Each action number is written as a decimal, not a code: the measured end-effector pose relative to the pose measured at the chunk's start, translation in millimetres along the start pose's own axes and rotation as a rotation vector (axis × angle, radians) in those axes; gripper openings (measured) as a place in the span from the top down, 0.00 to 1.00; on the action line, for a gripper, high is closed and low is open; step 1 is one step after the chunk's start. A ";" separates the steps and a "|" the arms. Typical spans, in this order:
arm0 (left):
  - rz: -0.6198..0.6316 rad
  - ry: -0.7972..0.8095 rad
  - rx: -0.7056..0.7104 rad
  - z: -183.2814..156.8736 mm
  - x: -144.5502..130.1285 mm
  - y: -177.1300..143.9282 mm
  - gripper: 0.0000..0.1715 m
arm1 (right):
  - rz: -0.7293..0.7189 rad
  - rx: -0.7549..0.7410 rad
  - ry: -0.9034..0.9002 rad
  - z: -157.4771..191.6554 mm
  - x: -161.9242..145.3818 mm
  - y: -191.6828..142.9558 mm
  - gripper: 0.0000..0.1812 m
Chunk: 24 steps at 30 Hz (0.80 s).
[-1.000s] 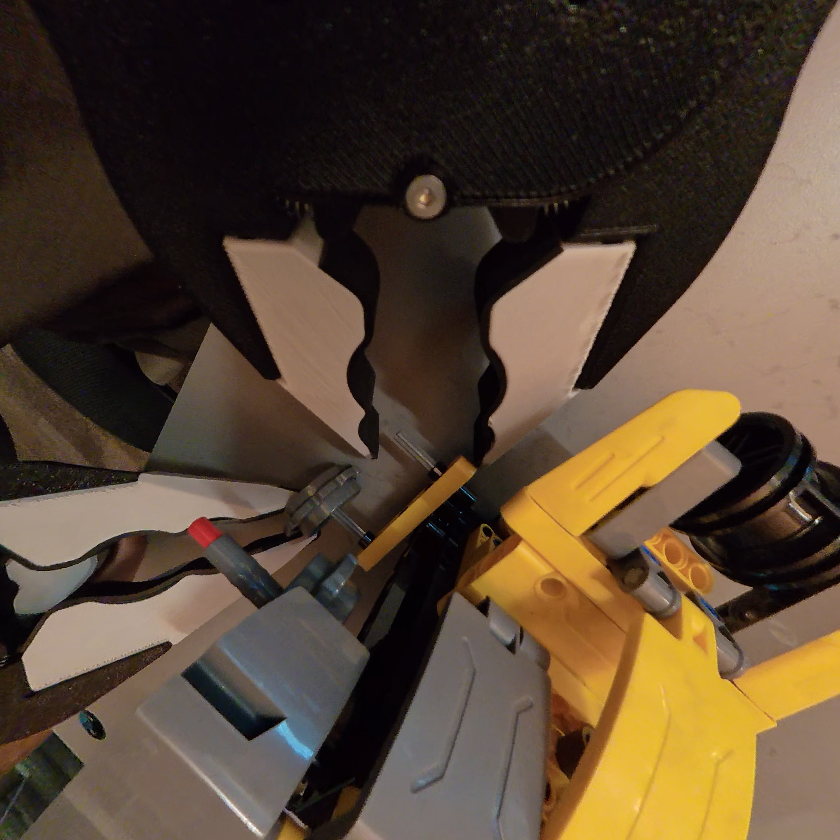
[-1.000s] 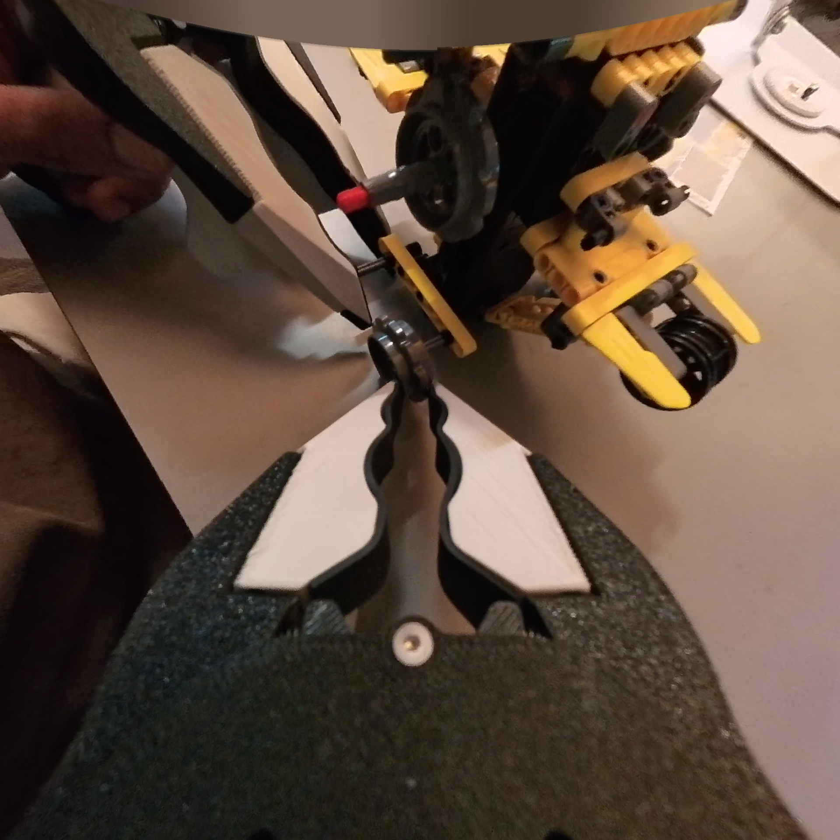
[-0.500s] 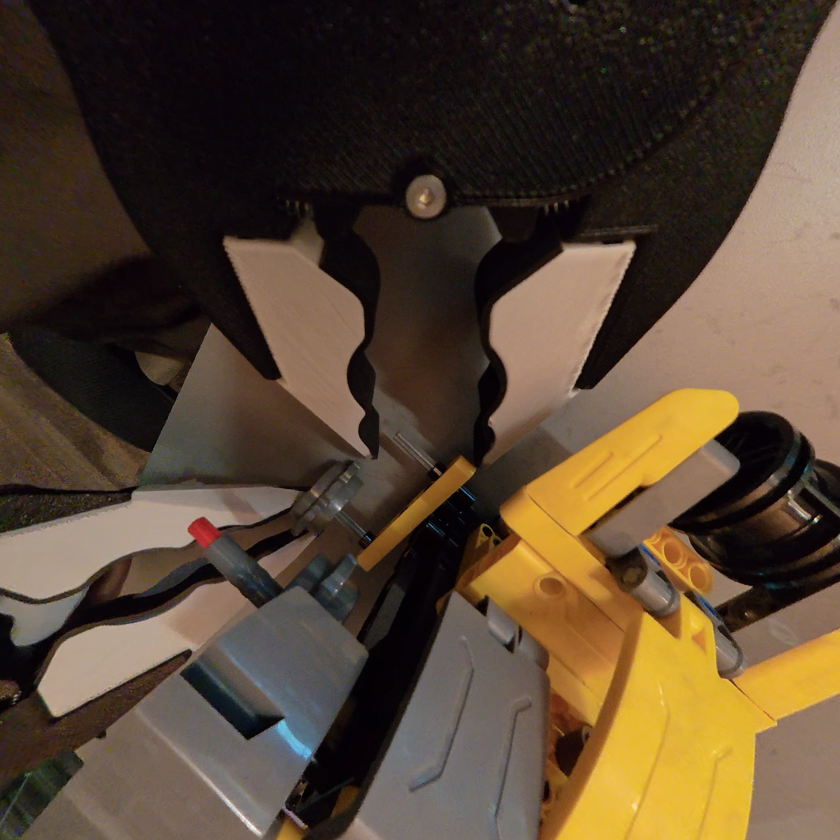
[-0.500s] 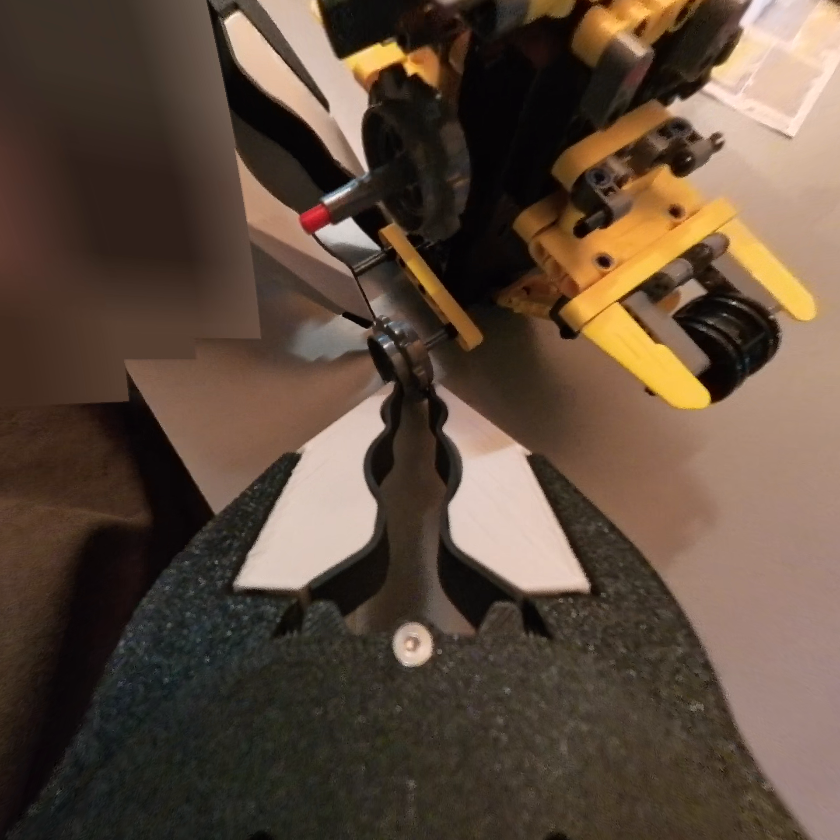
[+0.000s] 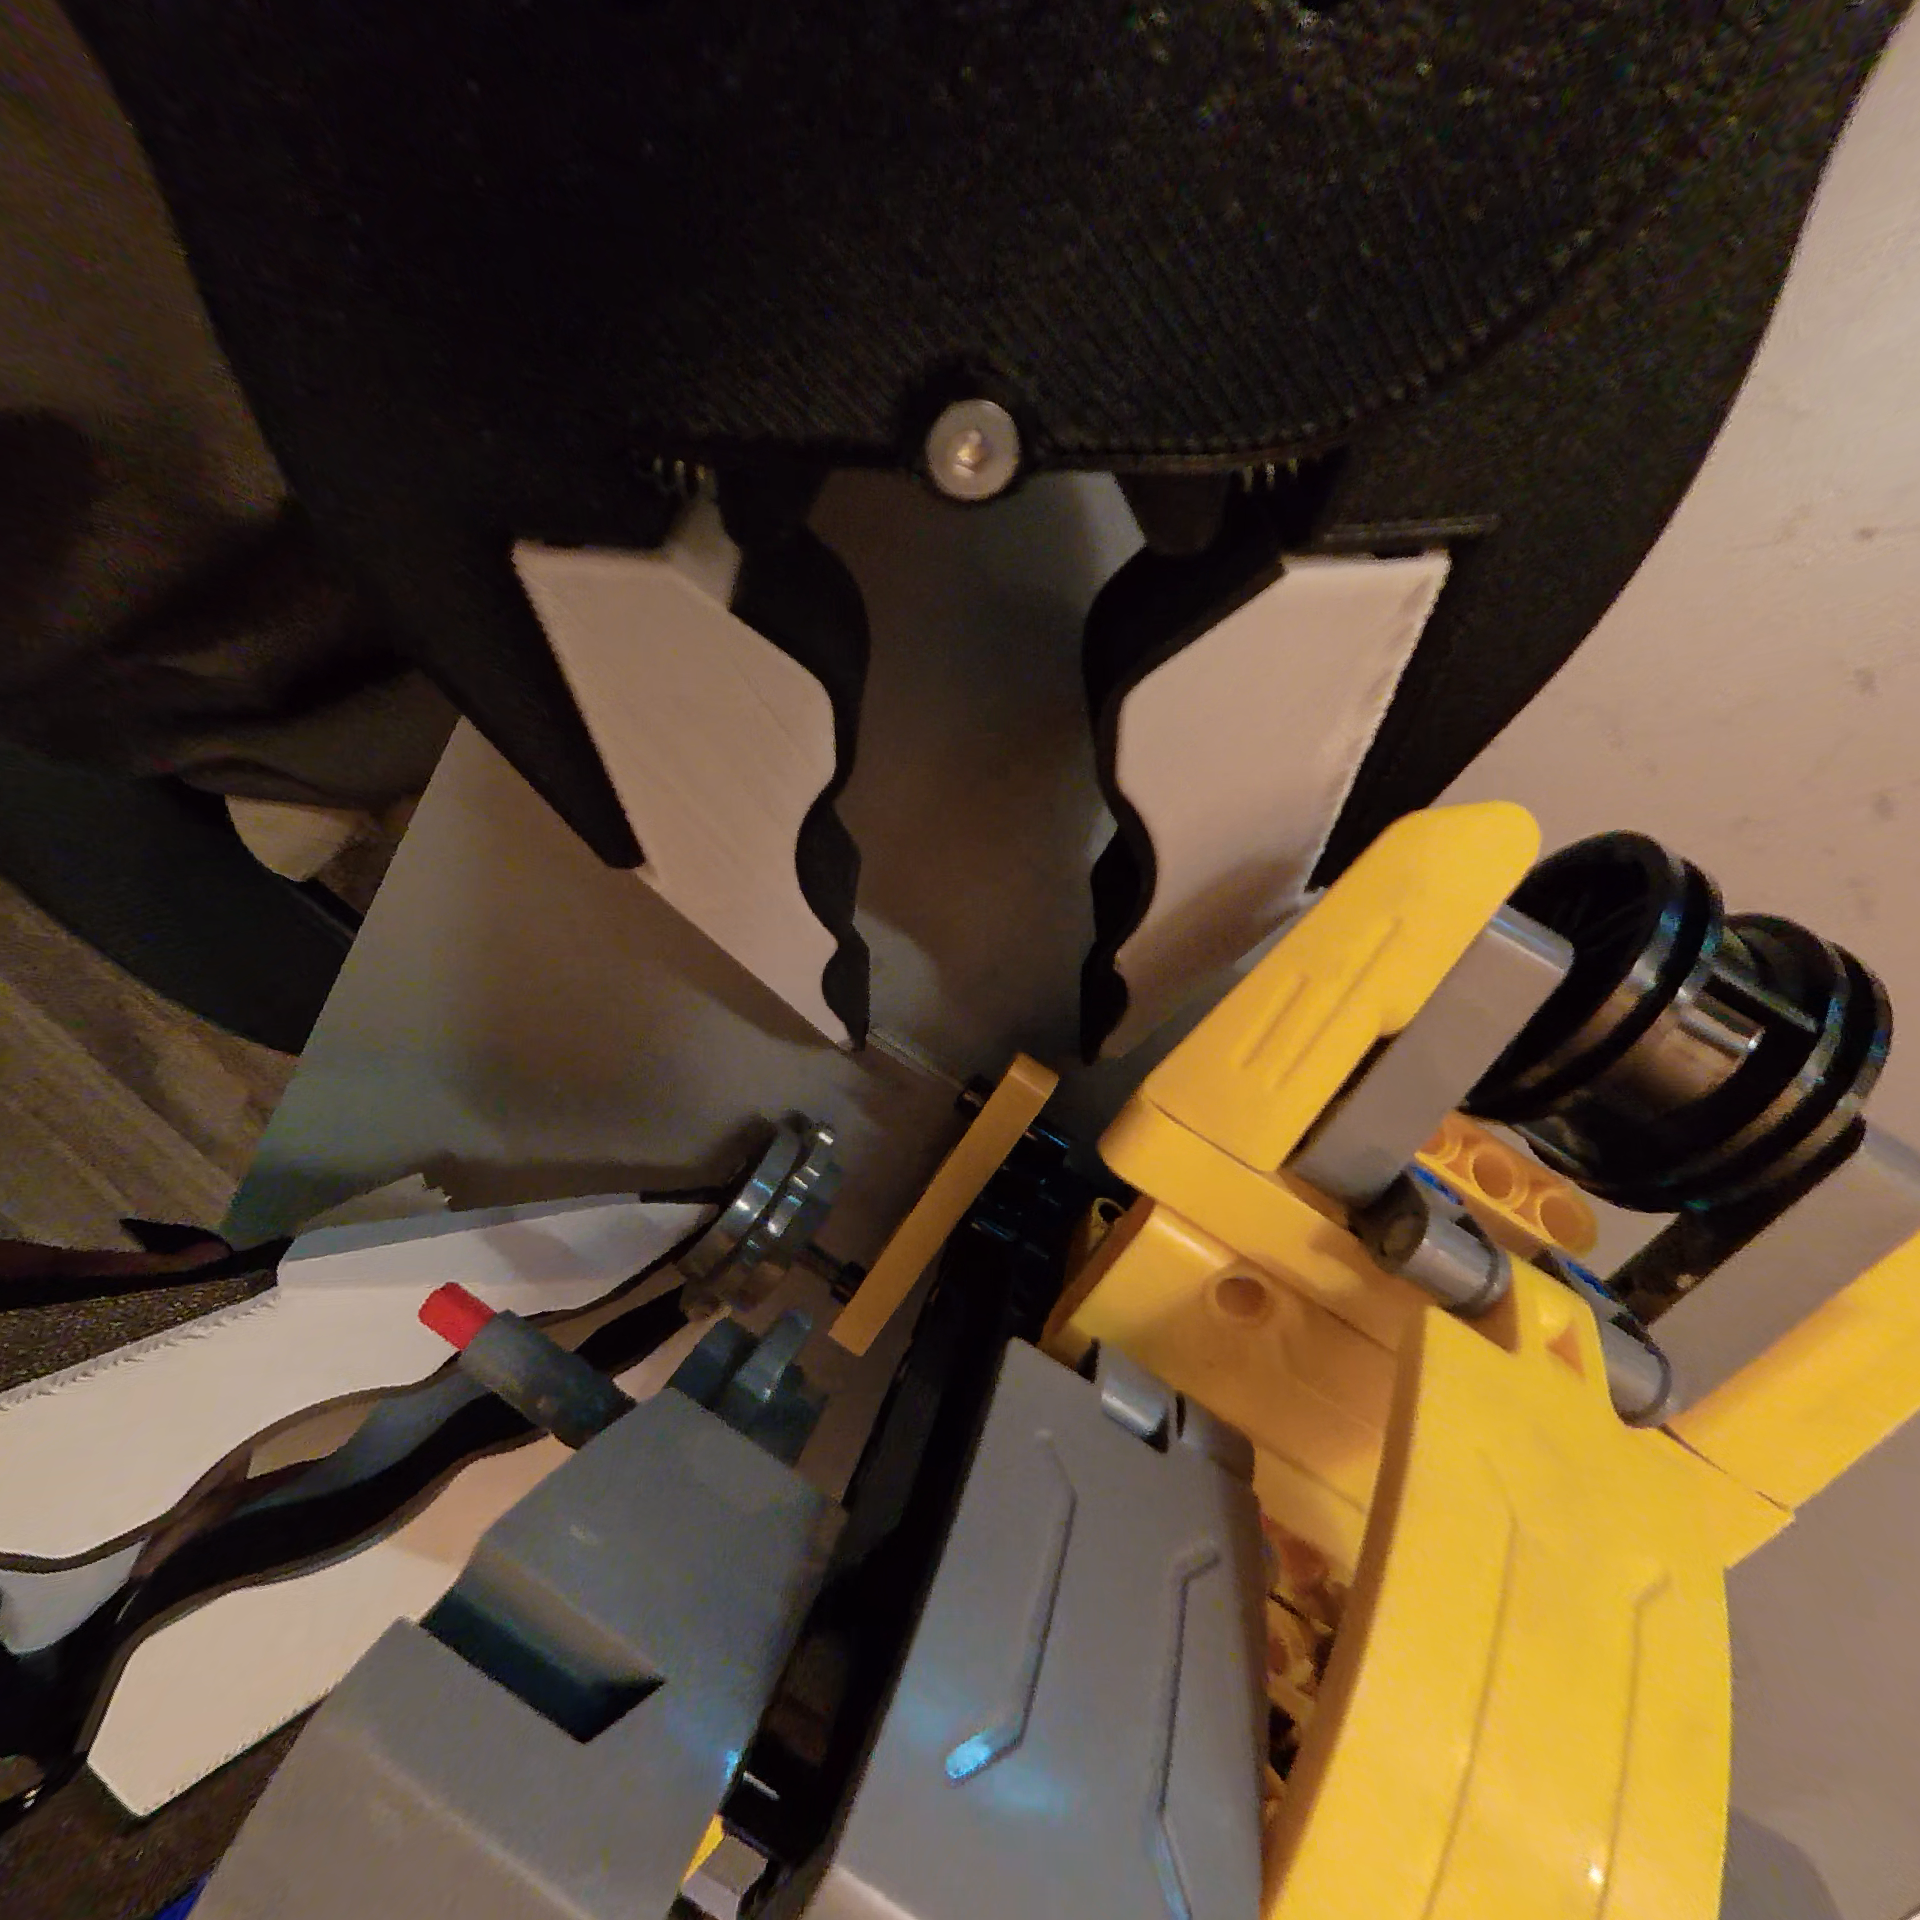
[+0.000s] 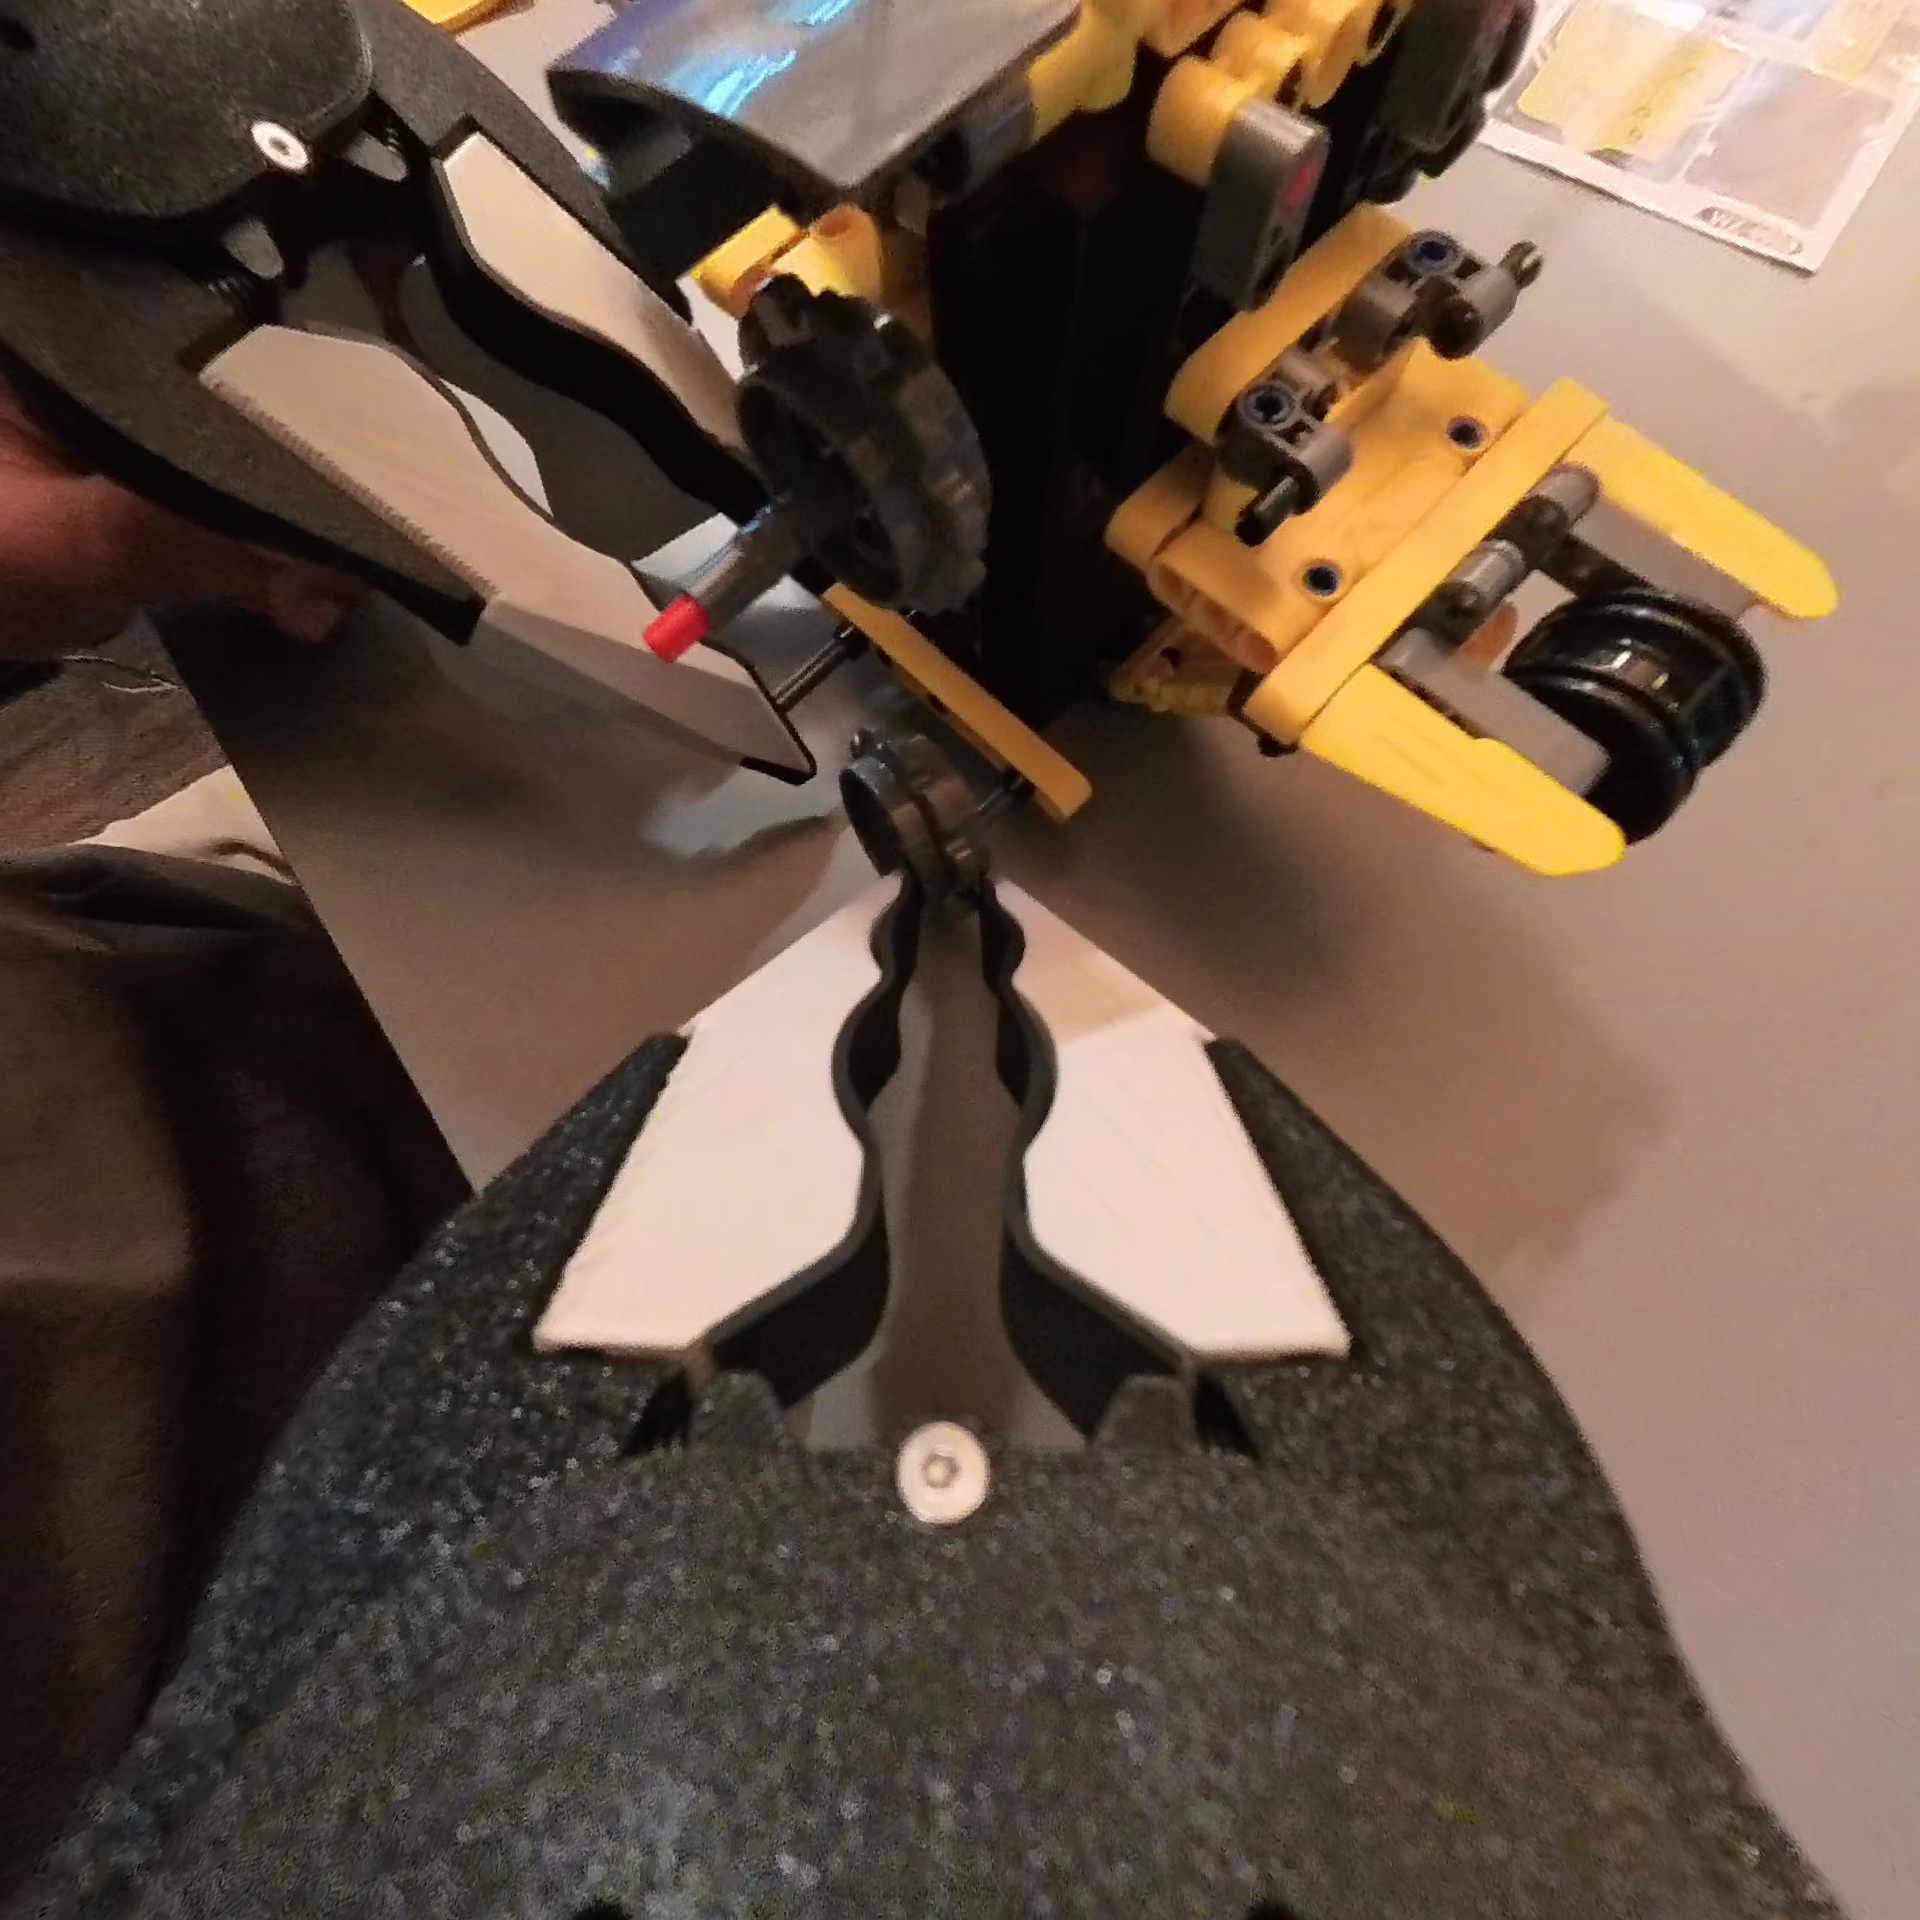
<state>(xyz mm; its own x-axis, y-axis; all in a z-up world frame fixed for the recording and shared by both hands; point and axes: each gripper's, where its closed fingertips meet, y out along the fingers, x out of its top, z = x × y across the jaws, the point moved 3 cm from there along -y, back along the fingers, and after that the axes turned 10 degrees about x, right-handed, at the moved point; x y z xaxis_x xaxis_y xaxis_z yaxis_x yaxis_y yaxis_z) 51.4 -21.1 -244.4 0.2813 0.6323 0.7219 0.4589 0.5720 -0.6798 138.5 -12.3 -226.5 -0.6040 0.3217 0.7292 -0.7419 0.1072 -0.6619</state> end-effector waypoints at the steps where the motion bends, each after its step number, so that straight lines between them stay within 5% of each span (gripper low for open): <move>1: 0.000 0.002 0.003 0.0 -0.1 0.1 0.77 | 0.000 0.002 -0.002 -0.5 -0.1 -0.3 0.94; 24: 0.002 0.009 0.006 -0.7 0.3 1.2 0.77 | 0.032 -0.008 -0.061 -5.4 -0.6 -0.5 0.94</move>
<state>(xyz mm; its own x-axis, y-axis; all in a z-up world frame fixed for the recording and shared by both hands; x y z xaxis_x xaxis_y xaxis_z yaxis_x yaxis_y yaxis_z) 52.6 -20.6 -244.9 0.2896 0.6289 0.7216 0.4536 0.5737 -0.6820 140.8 -7.5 -227.5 -0.6443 0.2669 0.7167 -0.7197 0.1054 -0.6863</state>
